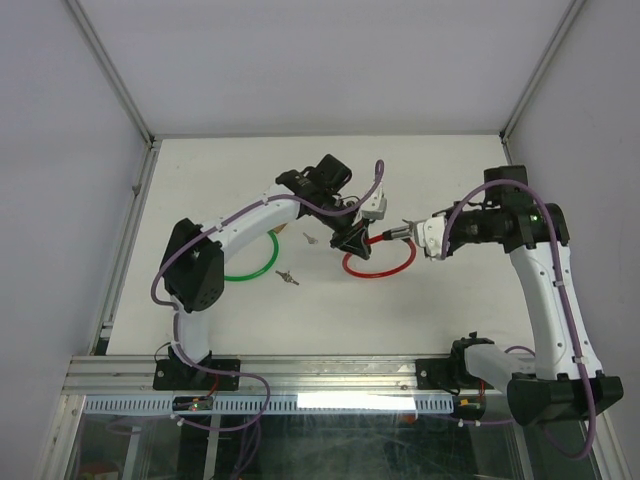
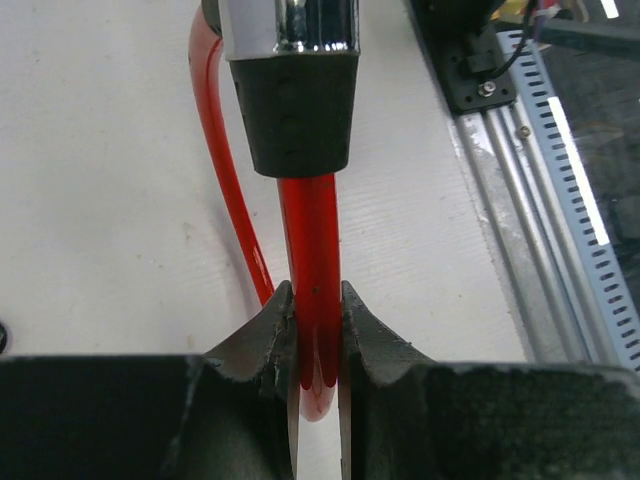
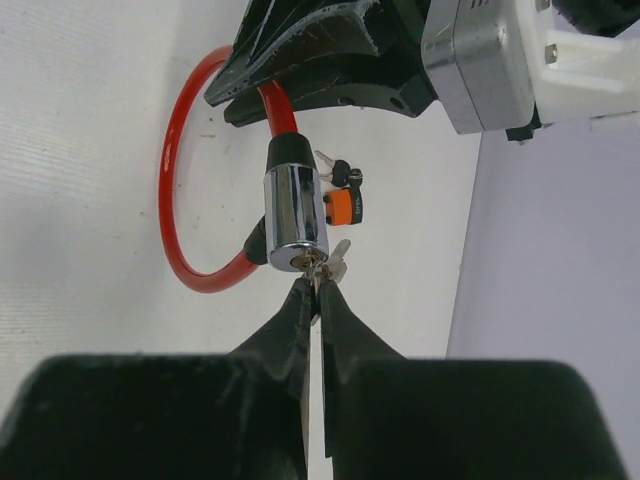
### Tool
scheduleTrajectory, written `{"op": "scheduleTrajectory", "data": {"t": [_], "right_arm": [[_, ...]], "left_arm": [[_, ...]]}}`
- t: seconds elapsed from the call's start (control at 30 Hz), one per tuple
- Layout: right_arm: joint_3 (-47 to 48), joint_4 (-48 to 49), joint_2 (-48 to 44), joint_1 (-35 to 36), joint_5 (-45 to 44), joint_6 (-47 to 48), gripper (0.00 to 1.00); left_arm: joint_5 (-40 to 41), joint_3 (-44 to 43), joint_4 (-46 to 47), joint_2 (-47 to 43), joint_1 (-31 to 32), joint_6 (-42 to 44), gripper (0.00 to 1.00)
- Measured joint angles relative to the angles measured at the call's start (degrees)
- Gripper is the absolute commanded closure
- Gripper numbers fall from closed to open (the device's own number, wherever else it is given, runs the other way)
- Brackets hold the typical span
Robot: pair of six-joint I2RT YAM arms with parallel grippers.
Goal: Lock with the key
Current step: Place the lock at the center of the board.
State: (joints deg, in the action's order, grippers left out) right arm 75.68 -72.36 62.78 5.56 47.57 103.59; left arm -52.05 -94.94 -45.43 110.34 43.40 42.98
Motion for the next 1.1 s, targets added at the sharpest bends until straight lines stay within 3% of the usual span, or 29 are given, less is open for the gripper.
{"op": "scheduleTrajectory", "data": {"t": [0.23, 0.4, 0.5, 0.7, 0.93, 1.1], "right_arm": [[0.39, -0.81, -1.64, 0.33, -1.25, -4.48, 1.00], [7.52, -4.79, 3.02, 0.79, -0.94, -19.74, 1.00], [12.59, -7.43, 7.45, 0.79, -0.83, -24.17, 1.00], [8.63, -5.95, 4.52, 0.24, -2.19, -26.88, 1.00], [8.37, -4.20, 1.81, 0.96, -4.74, -28.15, 1.00], [7.48, 3.06, 0.79, -2.03, -6.21, -36.04, 1.00]], "left_arm": [[-8.57, -4.74, -7.65, 4.24, -0.28, 2.47, 1.00], [-11.32, -4.85, -9.03, 4.68, -0.28, 2.21, 1.00], [-4.50, 0.09, 0.90, 1.38, 0.24, -5.25, 1.00], [10.86, 9.20, 8.57, -5.42, 1.68, -13.64, 1.00], [12.48, 10.08, 10.62, -5.77, 1.36, -15.02, 1.00], [11.63, 17.77, 15.39, -10.58, 0.02, -17.27, 1.00]]}}
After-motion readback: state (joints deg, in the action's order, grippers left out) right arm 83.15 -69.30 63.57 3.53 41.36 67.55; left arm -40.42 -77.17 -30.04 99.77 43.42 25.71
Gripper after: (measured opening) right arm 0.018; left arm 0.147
